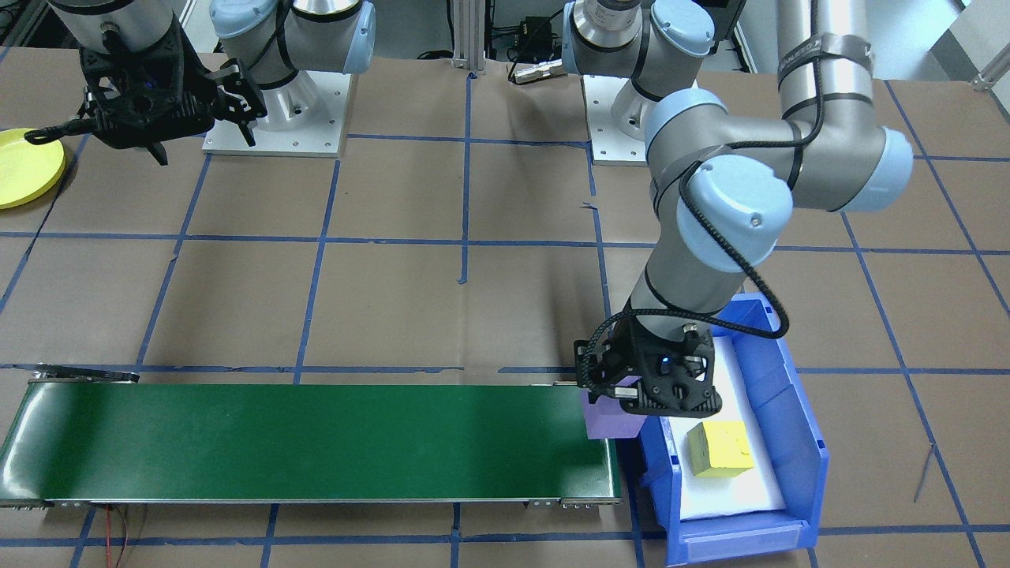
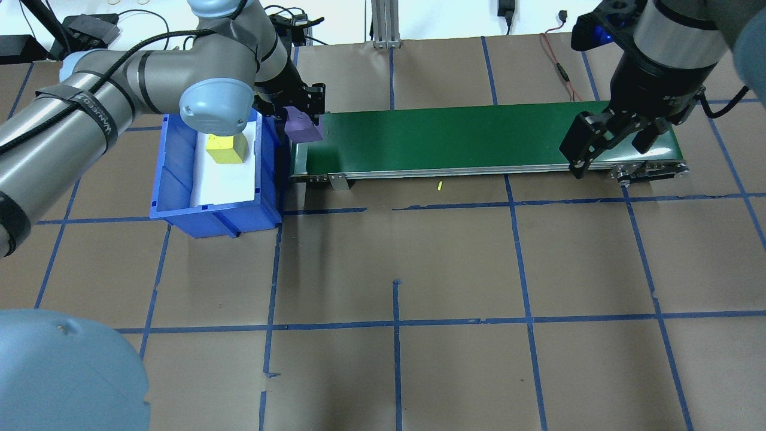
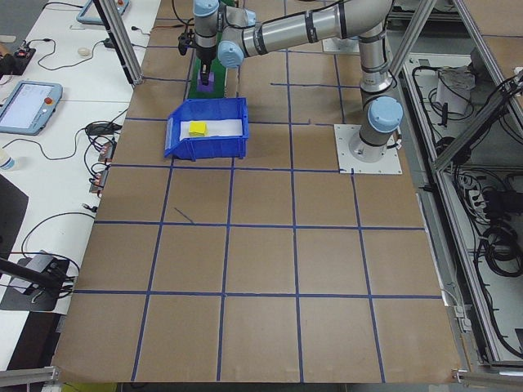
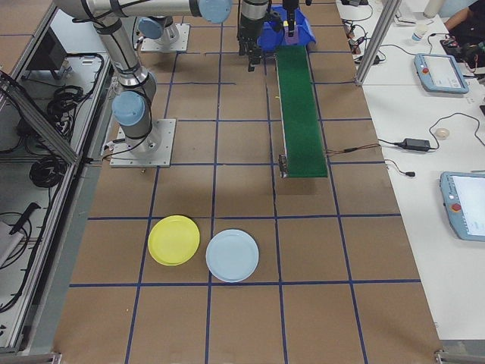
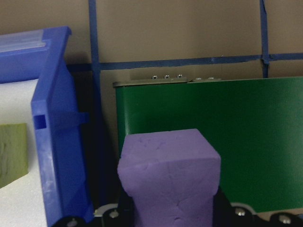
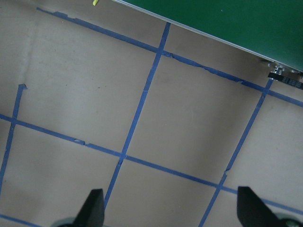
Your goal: Move block left to right into plate
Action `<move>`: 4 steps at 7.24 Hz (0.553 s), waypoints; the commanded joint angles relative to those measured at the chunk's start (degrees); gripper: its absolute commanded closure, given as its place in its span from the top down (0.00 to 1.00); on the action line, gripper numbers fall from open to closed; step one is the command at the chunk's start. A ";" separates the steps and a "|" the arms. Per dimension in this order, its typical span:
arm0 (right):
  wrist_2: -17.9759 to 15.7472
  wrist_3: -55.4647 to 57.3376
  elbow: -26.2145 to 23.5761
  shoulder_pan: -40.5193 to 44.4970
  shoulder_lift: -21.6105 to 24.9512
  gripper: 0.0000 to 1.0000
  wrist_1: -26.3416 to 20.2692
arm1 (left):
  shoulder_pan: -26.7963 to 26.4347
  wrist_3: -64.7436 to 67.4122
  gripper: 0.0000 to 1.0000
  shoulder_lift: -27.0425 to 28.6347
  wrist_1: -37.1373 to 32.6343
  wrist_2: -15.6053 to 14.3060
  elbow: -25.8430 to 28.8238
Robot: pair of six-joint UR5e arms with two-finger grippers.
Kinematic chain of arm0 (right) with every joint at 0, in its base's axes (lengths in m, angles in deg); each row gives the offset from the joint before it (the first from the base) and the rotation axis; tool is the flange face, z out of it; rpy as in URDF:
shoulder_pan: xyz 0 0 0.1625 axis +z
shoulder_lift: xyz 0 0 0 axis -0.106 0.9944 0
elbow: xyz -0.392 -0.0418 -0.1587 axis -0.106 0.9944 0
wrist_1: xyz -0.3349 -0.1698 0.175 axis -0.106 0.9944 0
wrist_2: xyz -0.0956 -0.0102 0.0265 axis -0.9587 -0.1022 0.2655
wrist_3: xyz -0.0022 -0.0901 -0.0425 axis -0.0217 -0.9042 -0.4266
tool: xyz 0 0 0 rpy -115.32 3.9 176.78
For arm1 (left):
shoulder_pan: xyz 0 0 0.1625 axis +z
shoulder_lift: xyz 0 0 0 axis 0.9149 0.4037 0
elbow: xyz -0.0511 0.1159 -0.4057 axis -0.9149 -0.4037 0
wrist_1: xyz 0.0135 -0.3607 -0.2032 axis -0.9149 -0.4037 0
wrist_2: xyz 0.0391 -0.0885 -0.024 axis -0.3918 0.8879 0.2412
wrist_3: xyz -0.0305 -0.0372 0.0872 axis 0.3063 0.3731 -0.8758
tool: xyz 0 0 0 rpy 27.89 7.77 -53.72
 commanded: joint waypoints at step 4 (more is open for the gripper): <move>12.51 0.44 4.82 -0.24 -17.97 1.00 20.34 | -0.74 -0.53 1.00 -2.11 3.10 -0.27 -0.93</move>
